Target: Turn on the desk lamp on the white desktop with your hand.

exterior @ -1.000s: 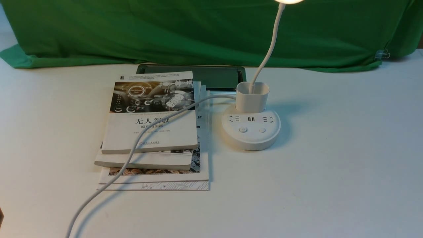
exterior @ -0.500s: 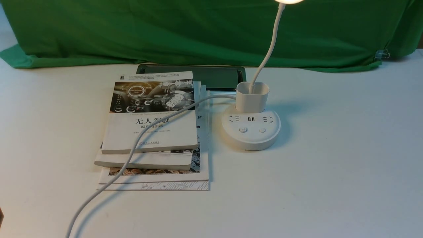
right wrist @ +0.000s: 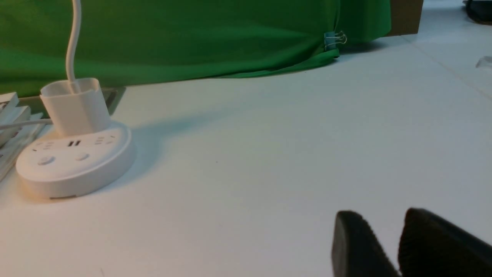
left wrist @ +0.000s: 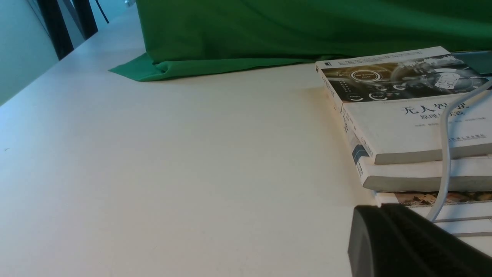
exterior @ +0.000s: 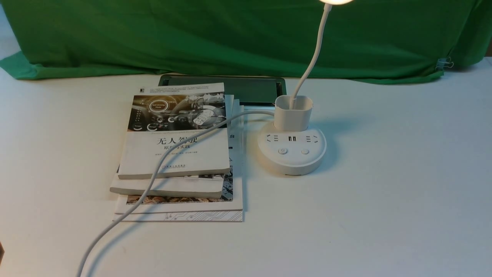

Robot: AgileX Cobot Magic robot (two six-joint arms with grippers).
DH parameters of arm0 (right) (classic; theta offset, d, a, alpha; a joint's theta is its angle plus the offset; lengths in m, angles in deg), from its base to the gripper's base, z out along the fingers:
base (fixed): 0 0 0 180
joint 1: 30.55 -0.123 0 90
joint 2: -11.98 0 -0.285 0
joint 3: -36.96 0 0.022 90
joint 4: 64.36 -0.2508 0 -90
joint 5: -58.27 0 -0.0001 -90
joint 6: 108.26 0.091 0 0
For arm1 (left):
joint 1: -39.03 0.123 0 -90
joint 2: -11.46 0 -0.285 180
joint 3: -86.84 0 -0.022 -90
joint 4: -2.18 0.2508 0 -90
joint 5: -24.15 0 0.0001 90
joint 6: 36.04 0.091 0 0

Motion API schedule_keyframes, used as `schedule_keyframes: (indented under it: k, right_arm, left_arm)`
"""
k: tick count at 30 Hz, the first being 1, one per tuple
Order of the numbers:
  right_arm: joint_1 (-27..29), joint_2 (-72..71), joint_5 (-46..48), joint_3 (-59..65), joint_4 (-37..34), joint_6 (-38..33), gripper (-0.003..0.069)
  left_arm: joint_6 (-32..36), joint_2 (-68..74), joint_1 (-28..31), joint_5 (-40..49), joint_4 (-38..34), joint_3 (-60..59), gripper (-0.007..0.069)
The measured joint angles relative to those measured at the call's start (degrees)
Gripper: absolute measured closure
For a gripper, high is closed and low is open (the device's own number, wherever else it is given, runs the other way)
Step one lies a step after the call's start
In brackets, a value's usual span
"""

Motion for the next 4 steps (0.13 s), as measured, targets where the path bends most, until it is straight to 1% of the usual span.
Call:
schedule_keyframes:
  k: [4]
  right_arm:
    - [0.00,0.00,0.00,0.00,0.00,0.00,0.0421]
  left_arm:
    - [0.00,0.00,0.00,0.00,0.27,0.00,0.0603]
